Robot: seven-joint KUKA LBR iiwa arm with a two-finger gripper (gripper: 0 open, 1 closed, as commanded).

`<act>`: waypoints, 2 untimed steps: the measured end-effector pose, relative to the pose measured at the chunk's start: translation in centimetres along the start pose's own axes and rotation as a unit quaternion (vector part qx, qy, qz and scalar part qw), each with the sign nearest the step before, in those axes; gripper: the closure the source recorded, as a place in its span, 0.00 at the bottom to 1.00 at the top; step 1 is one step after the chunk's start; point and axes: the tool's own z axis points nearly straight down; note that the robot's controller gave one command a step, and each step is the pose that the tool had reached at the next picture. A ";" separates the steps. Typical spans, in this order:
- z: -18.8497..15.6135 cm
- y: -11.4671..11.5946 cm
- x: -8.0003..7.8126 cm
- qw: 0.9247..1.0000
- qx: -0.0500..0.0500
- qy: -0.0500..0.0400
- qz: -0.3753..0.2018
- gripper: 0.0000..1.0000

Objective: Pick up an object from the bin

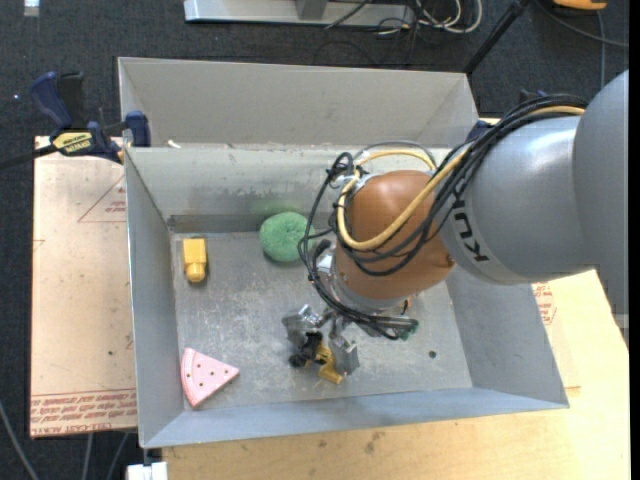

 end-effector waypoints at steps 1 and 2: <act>-0.9 0.1 0.2 1.000 -0.003 0.005 0.000 1.00; -3.1 0.2 0.3 1.000 -0.004 0.008 0.000 1.00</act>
Offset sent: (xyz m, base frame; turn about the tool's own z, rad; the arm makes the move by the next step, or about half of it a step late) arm -0.0001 0.0002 0.0921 0.0000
